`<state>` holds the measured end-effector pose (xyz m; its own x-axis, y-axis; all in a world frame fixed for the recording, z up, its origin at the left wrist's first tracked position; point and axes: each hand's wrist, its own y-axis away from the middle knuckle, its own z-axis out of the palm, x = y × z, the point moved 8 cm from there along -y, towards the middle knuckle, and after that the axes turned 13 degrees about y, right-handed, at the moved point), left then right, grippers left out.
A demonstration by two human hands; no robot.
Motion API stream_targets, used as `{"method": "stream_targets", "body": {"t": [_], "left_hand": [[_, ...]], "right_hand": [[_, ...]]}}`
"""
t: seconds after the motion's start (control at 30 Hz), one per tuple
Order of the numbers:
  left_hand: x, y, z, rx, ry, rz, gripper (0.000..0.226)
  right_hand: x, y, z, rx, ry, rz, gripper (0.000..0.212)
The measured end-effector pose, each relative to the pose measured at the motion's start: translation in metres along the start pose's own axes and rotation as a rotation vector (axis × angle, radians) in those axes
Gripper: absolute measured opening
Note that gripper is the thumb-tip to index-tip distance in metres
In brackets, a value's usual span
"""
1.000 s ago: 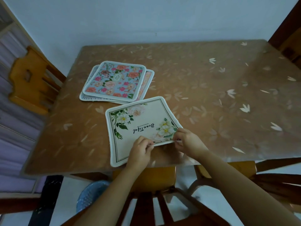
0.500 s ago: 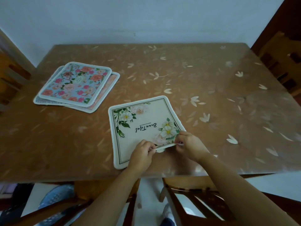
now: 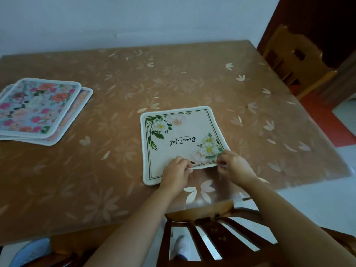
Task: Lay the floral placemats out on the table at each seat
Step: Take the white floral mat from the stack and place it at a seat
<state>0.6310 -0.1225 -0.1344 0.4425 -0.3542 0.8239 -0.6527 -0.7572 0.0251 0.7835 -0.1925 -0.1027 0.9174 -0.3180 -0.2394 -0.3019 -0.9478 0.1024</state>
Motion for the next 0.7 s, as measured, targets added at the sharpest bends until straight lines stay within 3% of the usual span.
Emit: {"method": "stream_targets", "body": {"t": [0.27, 0.7], "left_hand": [[-0.024, 0.014, 0.017, -0.040, -0.053, -0.097, 0.013], [-0.031, 0.028, 0.004, 0.026, -0.182, -0.047, 0.008]], "right_hand": [[0.029, 0.005, 0.025, -0.037, 0.002, 0.036, 0.011], [0.035, 0.007, 0.048, -0.147, 0.071, -0.032, 0.017]]}}
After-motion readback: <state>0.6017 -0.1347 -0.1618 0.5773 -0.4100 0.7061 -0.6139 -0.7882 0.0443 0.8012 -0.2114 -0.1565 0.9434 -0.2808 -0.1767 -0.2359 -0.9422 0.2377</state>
